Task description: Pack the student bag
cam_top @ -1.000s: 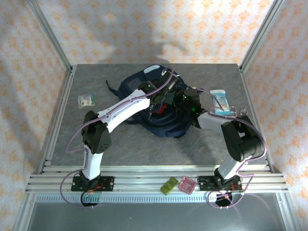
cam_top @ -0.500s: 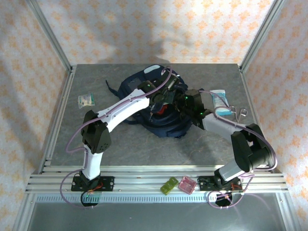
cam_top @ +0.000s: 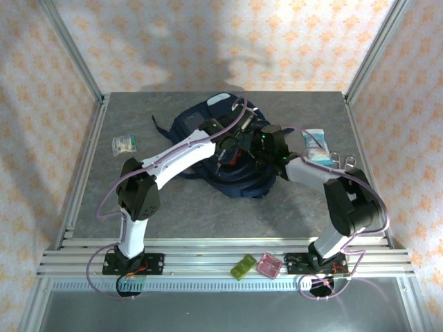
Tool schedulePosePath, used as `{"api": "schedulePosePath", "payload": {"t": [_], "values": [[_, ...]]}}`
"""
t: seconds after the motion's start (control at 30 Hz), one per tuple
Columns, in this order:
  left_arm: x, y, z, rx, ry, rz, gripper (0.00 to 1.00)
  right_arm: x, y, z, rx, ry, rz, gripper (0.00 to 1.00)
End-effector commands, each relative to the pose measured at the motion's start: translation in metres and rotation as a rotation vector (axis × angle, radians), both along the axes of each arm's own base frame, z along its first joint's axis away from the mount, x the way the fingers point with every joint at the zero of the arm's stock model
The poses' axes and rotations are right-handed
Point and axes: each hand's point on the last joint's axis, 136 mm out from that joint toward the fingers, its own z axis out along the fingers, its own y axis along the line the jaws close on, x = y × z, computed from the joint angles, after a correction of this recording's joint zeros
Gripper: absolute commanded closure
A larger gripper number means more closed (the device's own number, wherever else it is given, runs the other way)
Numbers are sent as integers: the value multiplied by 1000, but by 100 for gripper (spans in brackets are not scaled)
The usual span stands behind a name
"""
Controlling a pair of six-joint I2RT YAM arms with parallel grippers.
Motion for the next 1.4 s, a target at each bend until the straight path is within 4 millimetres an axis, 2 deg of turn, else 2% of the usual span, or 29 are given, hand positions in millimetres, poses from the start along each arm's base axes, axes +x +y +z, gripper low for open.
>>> {"api": "schedulePosePath", "payload": {"t": [0.0, 0.1, 0.27, 0.3, 0.37, 0.43, 0.47, 0.53, 0.67, 0.73, 0.8, 0.87, 1.0, 1.07, 1.2, 1.37], "values": [[7, -11, 36, -133, -85, 9, 100, -27, -17, 15, -54, -41, 14, 60], [4, -13, 25, -149, -62, 9, 100, -49, -34, 20, -95, -63, 3, 56], [0, -16, 12, -191, -39, 19, 98, -74, -47, 15, -113, -57, 8, 57], [-1, -17, 10, -200, -31, 16, 95, -78, -48, 12, -112, -55, 11, 58], [-5, -22, 7, -220, -17, 0, 79, -85, -52, 15, -104, -72, 10, 58], [-8, -24, 1, -224, -6, -3, 68, -92, -54, 15, -99, -81, 14, 59], [-11, -22, 13, -245, -22, 1, 64, -94, -54, 17, -96, -90, 18, 59], [-15, -15, 21, -273, -39, 18, 56, -99, -54, 20, -92, -106, 30, 59], [-27, 7, 30, -327, -78, 67, 47, -106, -51, 21, -96, -124, 61, 58], [-34, 25, 30, -348, -87, 104, 41, -107, -48, 24, -98, -133, 72, 57], [-40, 43, 25, -347, -92, 137, 40, -105, -46, 27, -96, -143, 76, 56], [-43, 64, 16, -368, -81, 204, 37, -104, -42, 30, -88, -151, 85, 56], [-44, 108, -15, -399, -27, 330, 33, -103, -35, 21, -81, -133, 101, 56], [-43, 121, -30, -409, 8, 374, 30, -103, -32, 17, -78, -126, 108, 57], [-35, 132, -51, -461, 42, 402, 29, -104, -27, 16, -75, -127, 117, 57], [-21, 126, -52, -475, 39, 371, 29, -107, -29, 11, -80, -118, 114, 57]]}}
